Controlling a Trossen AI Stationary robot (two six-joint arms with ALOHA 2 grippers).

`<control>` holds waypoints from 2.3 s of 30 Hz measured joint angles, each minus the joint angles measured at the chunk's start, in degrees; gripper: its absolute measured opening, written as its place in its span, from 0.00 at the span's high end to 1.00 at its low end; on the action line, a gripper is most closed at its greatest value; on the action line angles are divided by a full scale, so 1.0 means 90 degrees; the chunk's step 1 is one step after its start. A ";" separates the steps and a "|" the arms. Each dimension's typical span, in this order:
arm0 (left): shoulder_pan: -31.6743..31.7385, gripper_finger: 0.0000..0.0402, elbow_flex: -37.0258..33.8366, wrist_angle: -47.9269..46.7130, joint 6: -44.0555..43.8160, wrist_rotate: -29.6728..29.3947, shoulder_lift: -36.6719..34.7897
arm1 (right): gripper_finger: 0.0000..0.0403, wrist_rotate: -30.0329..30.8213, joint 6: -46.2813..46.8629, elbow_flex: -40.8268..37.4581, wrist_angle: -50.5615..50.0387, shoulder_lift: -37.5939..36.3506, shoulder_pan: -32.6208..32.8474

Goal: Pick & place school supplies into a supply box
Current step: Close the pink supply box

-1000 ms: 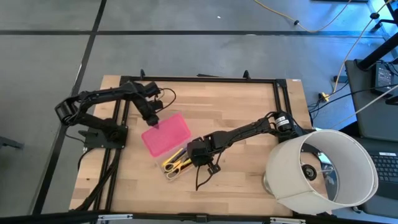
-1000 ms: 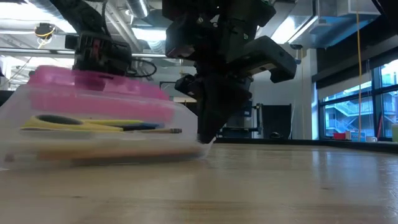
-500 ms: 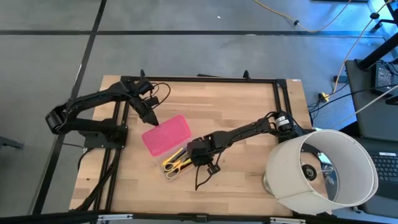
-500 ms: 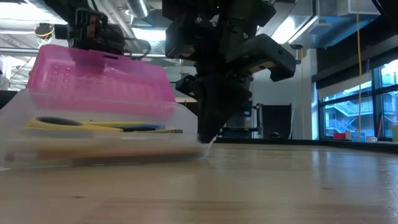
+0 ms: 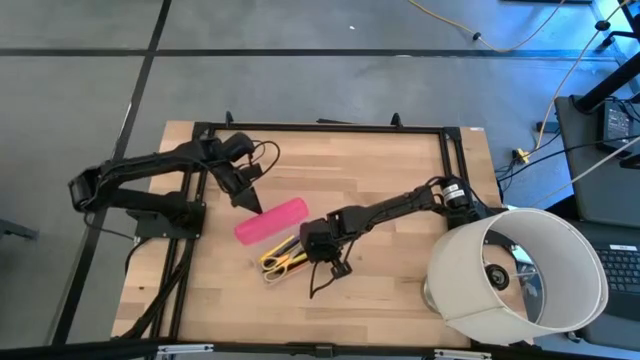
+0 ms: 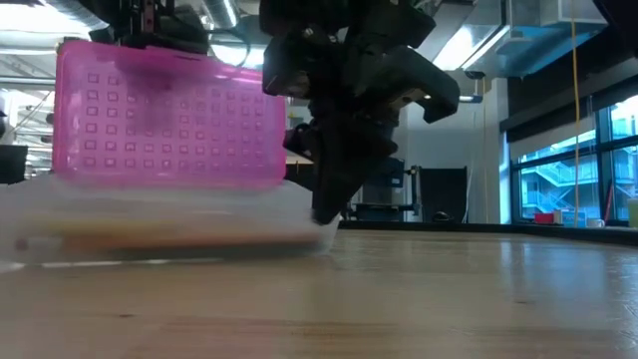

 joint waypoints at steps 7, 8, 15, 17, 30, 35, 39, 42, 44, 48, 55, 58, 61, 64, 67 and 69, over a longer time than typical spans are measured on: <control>-0.0704 1.00 0.0000 0.0339 -0.0538 -0.0708 0.0001 | 0.99 -0.0216 0.0226 -0.0003 0.0183 0.0002 -0.0162; -0.0814 1.00 0.0000 0.0342 -0.0601 -0.0787 0.0005 | 0.99 -0.0223 0.0275 -0.0003 0.0197 0.0000 -0.0180; -0.1431 0.99 0.0000 0.0526 -0.1084 -0.1480 0.0005 | 0.97 -0.0214 0.0344 0.0016 0.0250 0.0005 -0.0238; -0.1553 0.99 0.0000 0.0527 -0.1177 -0.1695 0.0005 | 0.95 -0.0153 0.0340 0.0099 0.0221 0.0023 -0.0243; -0.1821 0.99 0.0000 0.0625 -0.1343 -0.2195 0.0005 | 0.77 0.0681 0.0404 0.0941 -0.0111 0.0060 -0.0255; -0.1819 0.99 0.0000 0.0757 -0.1343 -0.2212 0.0005 | 0.60 0.0651 0.0566 0.0961 -0.0148 0.0046 -0.0252; -0.1819 0.99 0.0000 0.1002 -0.1343 -0.2193 0.0005 | 0.51 0.0674 0.0795 0.0961 -0.0246 0.0004 -0.0250; -0.1819 0.99 0.0000 0.1077 -0.1343 -0.2173 0.0005 | 0.48 0.0832 0.0834 0.0966 -0.0166 -0.0092 -0.0243; -0.1819 0.99 0.0000 0.1070 -0.1368 -0.2185 0.0007 | 0.47 0.1022 0.0867 0.0966 -0.0159 -0.0155 -0.0238; -0.1819 0.99 0.0000 0.1076 -0.1373 -0.2197 0.0007 | 0.47 0.1219 0.0999 0.0969 -0.0166 -0.0295 -0.0240; -0.1819 0.99 0.0000 0.1100 -0.1372 -0.2190 0.0007 | 0.47 0.1217 0.0990 0.0853 -0.0058 -0.0321 -0.0240; -0.1819 0.99 0.0000 0.1121 -0.1370 -0.2183 0.0007 | 0.47 0.1076 0.0974 0.0785 -0.0031 -0.0321 -0.0240; -0.1819 0.99 0.0000 0.1241 -0.1333 -0.2176 0.0062 | 0.47 0.0938 0.0982 0.0731 -0.0001 -0.0325 -0.0240; -0.1851 0.99 0.0000 0.1350 -0.1316 -0.2156 0.0189 | 0.47 0.0936 0.0996 0.0723 -0.0010 -0.0325 -0.0240; -0.1930 0.99 0.0000 0.1412 -0.1283 -0.2144 0.0390 | 0.47 0.0934 0.1143 0.0723 -0.0013 -0.0325 -0.0238; -0.2007 0.99 0.0000 0.1486 -0.1238 -0.2137 0.0545 | 0.47 0.0933 0.1192 0.0723 -0.0013 -0.0325 -0.0235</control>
